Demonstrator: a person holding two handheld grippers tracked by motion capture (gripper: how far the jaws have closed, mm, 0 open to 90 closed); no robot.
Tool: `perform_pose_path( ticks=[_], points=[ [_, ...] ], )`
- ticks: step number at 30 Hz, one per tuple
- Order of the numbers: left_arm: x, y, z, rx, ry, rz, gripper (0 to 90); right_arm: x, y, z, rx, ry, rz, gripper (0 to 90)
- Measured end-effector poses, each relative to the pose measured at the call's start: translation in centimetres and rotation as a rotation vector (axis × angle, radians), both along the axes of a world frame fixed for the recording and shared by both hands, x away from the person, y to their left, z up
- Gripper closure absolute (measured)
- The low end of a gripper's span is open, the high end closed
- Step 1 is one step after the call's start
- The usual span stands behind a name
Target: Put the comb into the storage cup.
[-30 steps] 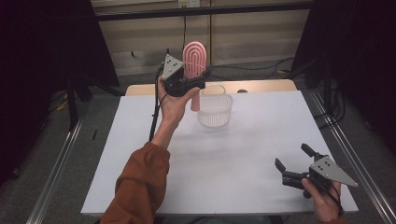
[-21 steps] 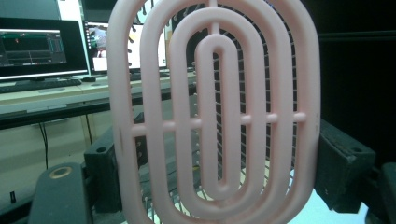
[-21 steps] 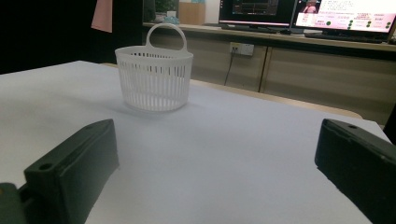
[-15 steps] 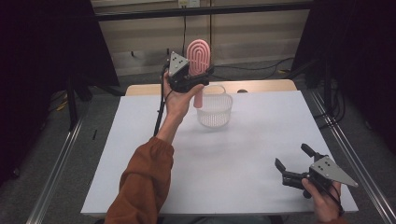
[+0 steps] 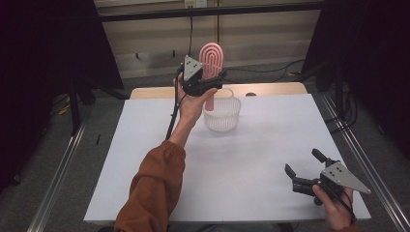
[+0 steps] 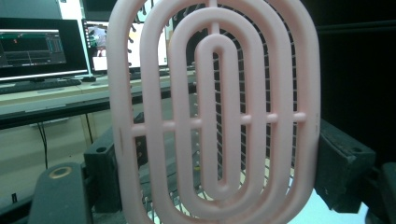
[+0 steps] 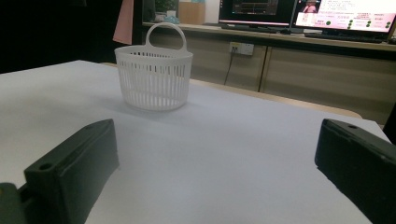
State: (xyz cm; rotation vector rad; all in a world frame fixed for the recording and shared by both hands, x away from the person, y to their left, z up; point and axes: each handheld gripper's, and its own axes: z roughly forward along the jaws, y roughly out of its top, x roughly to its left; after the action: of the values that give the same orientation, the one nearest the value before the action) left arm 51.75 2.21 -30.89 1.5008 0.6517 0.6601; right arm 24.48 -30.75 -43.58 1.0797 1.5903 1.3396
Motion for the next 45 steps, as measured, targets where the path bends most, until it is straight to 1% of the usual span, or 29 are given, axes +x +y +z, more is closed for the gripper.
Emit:
perform_pose_path(
  ticks=[2, 3, 9, 12, 14, 16, 18, 21, 24, 25, 30, 31, 33, 34, 37, 38, 43, 45],
  points=[
    [0.2, -0.1, -0.4, 0.007, 0.006, -0.001, 20.3, 0.0, 0.0, 0.0, 0.001, -0.001, 0.000, 0.0],
    [0.2, -0.2, -0.5, 0.002, 0.009, -0.002, 20.3, 0.0, 0.0, 0.0, 0.000, 0.001, 0.002, 0.0],
    [0.4, -0.3, -1.2, 0.028, 0.007, -0.011, 20.3, -0.1, 0.0, 0.0, 0.002, 0.001, 0.002, 0.0],
    [0.4, -0.5, -1.5, 0.017, 0.012, -0.016, 20.3, -0.1, 0.0, 0.0, 0.001, 0.001, 0.001, 0.0],
    [0.5, -0.6, -1.7, 0.035, 0.007, -0.015, 20.3, -0.1, 0.0, 0.0, -0.002, 0.001, 0.002, 0.0],
    [0.5, -0.6, -2.1, 0.041, 0.013, -0.016, 20.3, -0.1, 0.0, 0.0, 0.000, 0.001, 0.002, 0.0],
    [0.6, -0.6, -2.5, 0.036, 0.022, -0.018, 20.2, -0.1, 0.0, 0.0, 0.002, 0.003, 0.002, 0.0],
    [0.6, -0.6, -3.1, 0.046, 0.032, -0.016, 20.3, -0.2, 0.0, 0.0, 0.000, 0.002, 0.001, 0.0],
    [0.6, -0.5, -3.5, 0.045, 0.040, -0.013, 20.2, -0.1, 0.0, 0.0, 0.001, 0.002, 0.003, 0.0],
    [0.6, -0.5, -3.7, 0.048, 0.047, -0.012, 20.2, -0.1, 0.0, 0.0, 0.001, 0.002, 0.003, 0.0],
    [0.5, -0.5, -4.2, 0.076, 0.053, -0.026, 20.1, -0.1, 0.0, 0.0, -0.003, 0.000, 0.005, 0.0],
    [0.4, -0.5, -4.3, 0.075, 0.054, -0.028, 20.1, -0.1, 0.0, 0.0, -0.003, 0.002, 0.005, 0.0],
    [0.4, -0.4, -4.8, 0.078, 0.073, -0.035, 20.0, -0.2, 0.0, 0.0, -0.003, 0.002, 0.005, 0.0],
    [0.4, -0.4, -5.1, 0.080, 0.086, -0.030, 19.9, -0.1, 0.0, 0.0, -0.004, 0.001, 0.004, 0.0],
    [0.4, -0.4, -5.9, 0.094, 0.103, -0.032, 19.9, -0.1, 0.0, 0.0, -0.003, 0.003, 0.003, 0.0],
    [0.5, -0.4, -6.2, 0.105, 0.108, -0.029, 19.9, -0.2, 0.0, 0.0, -0.003, 0.003, 0.003, 0.0],
    [0.3, -0.6, -6.3, 0.112, 0.109, -0.032, 19.8, -0.1, 0.0, 0.0, -0.007, 0.003, 0.004, 0.0],
    [0.3, -0.6, -6.3, 0.123, 0.103, -0.036, 19.7, -0.1, 0.0, 0.0, -0.007, 0.003, 0.004, 0.0]
  ],
)
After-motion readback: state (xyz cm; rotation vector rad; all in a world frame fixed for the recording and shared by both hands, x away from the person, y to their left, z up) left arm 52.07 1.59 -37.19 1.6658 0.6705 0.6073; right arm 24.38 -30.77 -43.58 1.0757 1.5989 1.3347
